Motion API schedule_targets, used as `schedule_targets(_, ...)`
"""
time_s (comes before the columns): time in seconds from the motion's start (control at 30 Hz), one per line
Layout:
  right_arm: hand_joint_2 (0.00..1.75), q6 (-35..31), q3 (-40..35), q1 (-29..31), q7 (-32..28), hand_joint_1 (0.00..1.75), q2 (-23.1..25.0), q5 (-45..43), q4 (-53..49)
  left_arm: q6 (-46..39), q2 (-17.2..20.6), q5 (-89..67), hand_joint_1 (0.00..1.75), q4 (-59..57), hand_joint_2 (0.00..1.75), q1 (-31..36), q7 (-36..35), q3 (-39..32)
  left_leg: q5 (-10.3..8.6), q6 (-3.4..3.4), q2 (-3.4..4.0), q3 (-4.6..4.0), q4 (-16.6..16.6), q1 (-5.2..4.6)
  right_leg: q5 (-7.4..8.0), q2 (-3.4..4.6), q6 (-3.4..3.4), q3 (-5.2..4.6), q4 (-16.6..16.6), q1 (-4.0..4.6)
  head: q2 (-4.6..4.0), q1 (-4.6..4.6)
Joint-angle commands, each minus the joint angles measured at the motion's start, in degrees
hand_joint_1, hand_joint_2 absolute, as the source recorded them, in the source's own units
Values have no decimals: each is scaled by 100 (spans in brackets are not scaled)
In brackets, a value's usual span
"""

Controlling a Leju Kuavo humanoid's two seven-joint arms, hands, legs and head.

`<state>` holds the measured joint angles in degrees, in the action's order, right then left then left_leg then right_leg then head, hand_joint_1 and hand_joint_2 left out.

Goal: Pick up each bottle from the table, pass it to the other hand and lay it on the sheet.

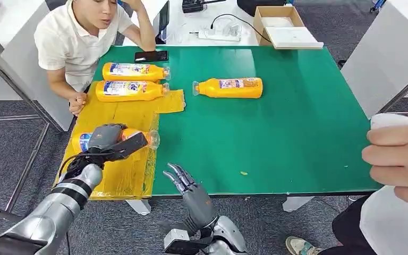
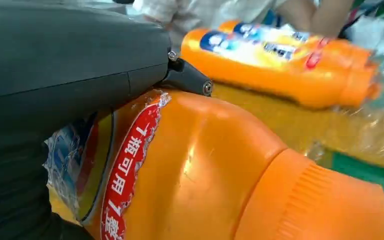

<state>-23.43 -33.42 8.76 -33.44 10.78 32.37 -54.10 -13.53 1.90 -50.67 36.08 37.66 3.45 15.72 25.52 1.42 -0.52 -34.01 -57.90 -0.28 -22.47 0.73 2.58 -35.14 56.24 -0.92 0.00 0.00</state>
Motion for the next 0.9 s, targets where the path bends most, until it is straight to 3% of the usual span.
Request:
schedule_targets(0.03,175,40,68,182,-46,0,22,-112,405,564,-68,38,175,-974,175,581,82,249,5,-9,-5,17,2,8,-7,-14,-10,22,-3,9,0,0)
schedule_targets(0.1,175,63,75,198,-75,0,29,-140,441,855,-97,219,175,-891,175,543,243,193,7,-10,-3,24,3,8,-9,-12,-11,27,-4,10,0,0)
schedule_targets(0.13,175,64,77,202,-76,0,28,-142,444,870,-120,226,110,-884,175,540,248,197,6,-9,2,18,2,7,-6,-7,-9,20,-3,8,0,-2)
schedule_targets(0.17,175,76,93,218,-97,0,40,-175,483,1005,-123,196,129,-860,175,557,271,298,10,-12,-1,28,0,12,-11,-13,-14,33,-4,13,0,0)
schedule_targets(0.2,175,78,94,223,-99,0,40,-176,486,1013,-142,197,129,-855,175,562,270,305,4,-10,-8,22,4,8,-7,-16,-10,27,-6,9,0,0)
schedule_targets(0.23,175,79,98,228,-107,0,46,-186,499,1051,-144,191,96,-853,175,571,269,336,6,-11,-11,25,2,9,-9,-21,-12,31,-5,10,0,0)
schedule_targets(0.27,175,79,98,228,-107,0,46,-186,499,1051,-144,191,28,-853,175,571,269,336,5,-10,-13,22,2,9,-7,-21,-11,29,-5,10,0,2)
schedule_targets(0.33,175,79,98,228,-107,0,46,-186,499,1051,-144,191,21,-853,175,571,269,336,4,-9,-9,21,2,7,-5,-16,-9,26,-5,7,0,0)
schedule_targets(0.4,175,92,95,248,-146,0,69,-233,571,1312,-121,267,0,-879,175,574,320,417,0,-4,-7,10,3,2,-2,-11,-5,13,-3,2,-2,0)
schedule_targets(0.9,175,26,69,306,-263,0,102,-311,755,1708,-70,608,0,-991,175,533,371,517,6,-10,0,23,2,7,-5,-9,-10,27,-3,8,0,0)
